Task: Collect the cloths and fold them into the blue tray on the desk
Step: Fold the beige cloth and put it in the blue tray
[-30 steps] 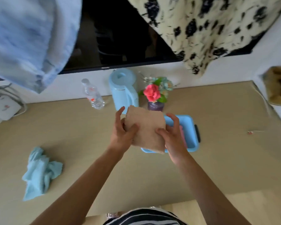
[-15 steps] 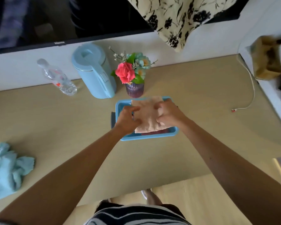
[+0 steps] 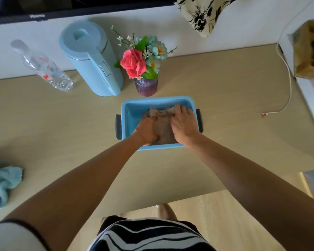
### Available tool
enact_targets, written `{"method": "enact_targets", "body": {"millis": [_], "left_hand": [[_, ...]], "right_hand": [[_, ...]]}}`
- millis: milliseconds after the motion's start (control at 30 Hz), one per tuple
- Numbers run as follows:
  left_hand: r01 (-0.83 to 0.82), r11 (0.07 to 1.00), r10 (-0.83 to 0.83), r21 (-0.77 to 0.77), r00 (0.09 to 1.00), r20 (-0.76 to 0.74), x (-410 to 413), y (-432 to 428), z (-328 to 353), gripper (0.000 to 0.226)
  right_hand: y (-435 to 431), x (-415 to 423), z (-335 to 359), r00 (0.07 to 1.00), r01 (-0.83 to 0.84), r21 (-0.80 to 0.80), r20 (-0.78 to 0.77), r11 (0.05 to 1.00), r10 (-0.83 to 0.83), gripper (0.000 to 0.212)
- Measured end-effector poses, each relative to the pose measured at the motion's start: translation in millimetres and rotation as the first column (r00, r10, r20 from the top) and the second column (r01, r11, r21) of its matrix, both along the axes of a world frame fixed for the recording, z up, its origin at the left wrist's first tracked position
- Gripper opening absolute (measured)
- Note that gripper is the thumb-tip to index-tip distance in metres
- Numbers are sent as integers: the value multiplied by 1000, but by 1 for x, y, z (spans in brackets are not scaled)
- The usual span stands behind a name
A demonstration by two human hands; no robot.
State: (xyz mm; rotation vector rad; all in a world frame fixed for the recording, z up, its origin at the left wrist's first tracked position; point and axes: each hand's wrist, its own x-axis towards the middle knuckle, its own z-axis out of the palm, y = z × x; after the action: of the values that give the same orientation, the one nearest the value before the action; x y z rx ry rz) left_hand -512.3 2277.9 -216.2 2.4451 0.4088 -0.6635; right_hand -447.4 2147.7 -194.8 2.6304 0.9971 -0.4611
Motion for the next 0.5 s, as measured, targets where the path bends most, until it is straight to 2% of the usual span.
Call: {"method": "enact_targets", "body": {"millis": [100, 167, 233, 333, 433, 500], "left_hand": [[16, 992, -11, 126, 999, -44, 2, 1, -7, 86], [68, 961, -74, 268, 997, 11, 2, 3, -10, 86], [163, 903, -206, 397, 976, 69, 3, 4, -11, 80], [303, 827, -357, 474, 934, 26, 4, 8, -17, 87], [352, 812, -383, 466, 923, -30, 6, 12, -21, 94], [370, 798, -398, 476, 916, -46, 8, 12, -24, 88]], "right_hand": [[3, 3, 1, 978, -160, -105, 117, 981, 172, 18], [3, 6, -1, 956, -251, -164, 114, 954, 271, 17], [3, 10, -4, 943, -296, -195, 97, 935, 319, 24], [4, 15, -10, 957, -270, -209, 53, 940, 287, 42], [8, 18, -17, 969, -237, -209, 17, 949, 246, 55], [9, 18, -21, 980, -198, -187, 0, 962, 201, 60]]}}
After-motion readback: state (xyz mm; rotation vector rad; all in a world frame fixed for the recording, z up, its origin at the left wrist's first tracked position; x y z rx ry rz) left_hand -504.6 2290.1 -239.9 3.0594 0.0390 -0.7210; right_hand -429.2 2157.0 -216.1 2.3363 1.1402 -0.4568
